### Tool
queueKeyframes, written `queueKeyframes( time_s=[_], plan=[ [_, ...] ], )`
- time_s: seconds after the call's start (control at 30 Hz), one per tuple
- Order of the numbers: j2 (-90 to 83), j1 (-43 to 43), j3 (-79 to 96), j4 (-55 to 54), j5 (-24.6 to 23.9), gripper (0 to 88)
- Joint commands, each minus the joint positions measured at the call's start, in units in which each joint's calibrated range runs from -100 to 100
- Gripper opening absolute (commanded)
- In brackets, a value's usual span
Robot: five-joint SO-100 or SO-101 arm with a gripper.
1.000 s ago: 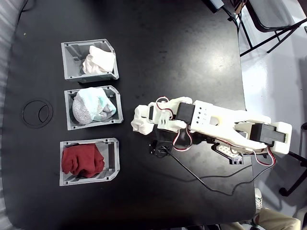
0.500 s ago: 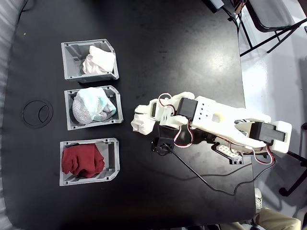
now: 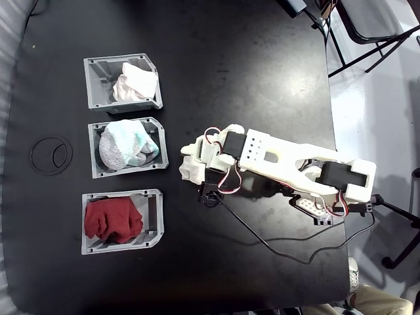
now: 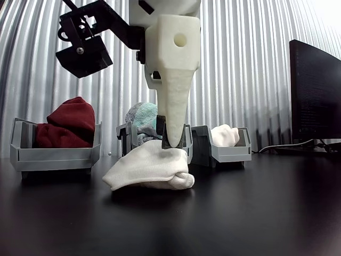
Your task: Put the sock in the container
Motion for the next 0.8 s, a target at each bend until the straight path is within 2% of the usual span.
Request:
queueKeyframes(
  time_s=[0.0, 0.67, 0.77],
  plan=[
    [-0.02, -0.62, -2.53, 0.26, -0.30, 35.7],
    [8.68, -0.07, -7.85, 0.17, -0.30, 35.5],
    [8.77, -0.31, -7.85, 0.26, -0.30, 32.1]
  ],
)
